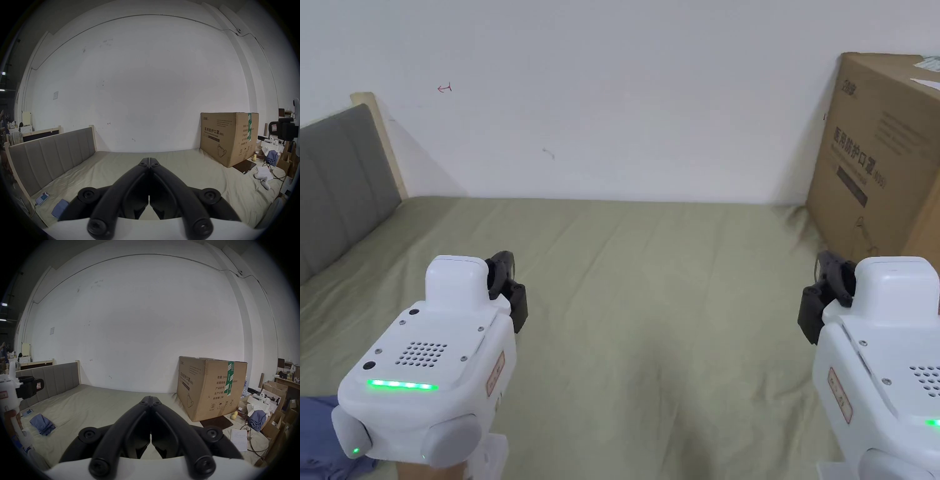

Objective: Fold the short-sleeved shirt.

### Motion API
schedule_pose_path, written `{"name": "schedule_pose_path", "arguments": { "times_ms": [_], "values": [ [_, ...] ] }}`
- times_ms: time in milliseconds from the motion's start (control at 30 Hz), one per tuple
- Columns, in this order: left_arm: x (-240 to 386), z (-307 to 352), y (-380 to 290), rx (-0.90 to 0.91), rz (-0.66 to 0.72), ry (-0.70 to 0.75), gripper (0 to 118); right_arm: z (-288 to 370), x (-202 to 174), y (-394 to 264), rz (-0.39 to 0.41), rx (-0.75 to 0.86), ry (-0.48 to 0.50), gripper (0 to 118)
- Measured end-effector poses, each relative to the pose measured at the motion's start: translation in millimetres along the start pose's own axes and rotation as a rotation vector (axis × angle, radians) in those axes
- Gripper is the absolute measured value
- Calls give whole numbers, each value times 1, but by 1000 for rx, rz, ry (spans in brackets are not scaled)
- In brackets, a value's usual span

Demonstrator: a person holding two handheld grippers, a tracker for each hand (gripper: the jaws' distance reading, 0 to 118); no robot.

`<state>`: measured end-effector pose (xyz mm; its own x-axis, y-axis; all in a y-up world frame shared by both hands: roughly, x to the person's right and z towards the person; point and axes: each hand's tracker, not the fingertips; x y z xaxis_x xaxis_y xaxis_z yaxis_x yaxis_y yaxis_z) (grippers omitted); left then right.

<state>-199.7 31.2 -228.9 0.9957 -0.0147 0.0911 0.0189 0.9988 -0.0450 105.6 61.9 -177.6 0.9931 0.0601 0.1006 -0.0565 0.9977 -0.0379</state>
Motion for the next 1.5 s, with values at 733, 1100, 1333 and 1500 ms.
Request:
{"name": "schedule_pose_path", "arguments": {
  "times_ms": [733,1100,1333,1500],
  "values": [
    [-3,-5,-2,-3,16,-6,0,-7,1,1,4,5,9,0],
    [-6,-4,-3,4,17,-6,0,-9,0,-2,1,3,7,0],
    [-6,-5,-4,7,28,7,32,-11,1,-4,1,-7,3,29],
    [-4,-9,-8,-26,34,0,110,-14,1,-12,-24,-35,14,116]
  ]
}}
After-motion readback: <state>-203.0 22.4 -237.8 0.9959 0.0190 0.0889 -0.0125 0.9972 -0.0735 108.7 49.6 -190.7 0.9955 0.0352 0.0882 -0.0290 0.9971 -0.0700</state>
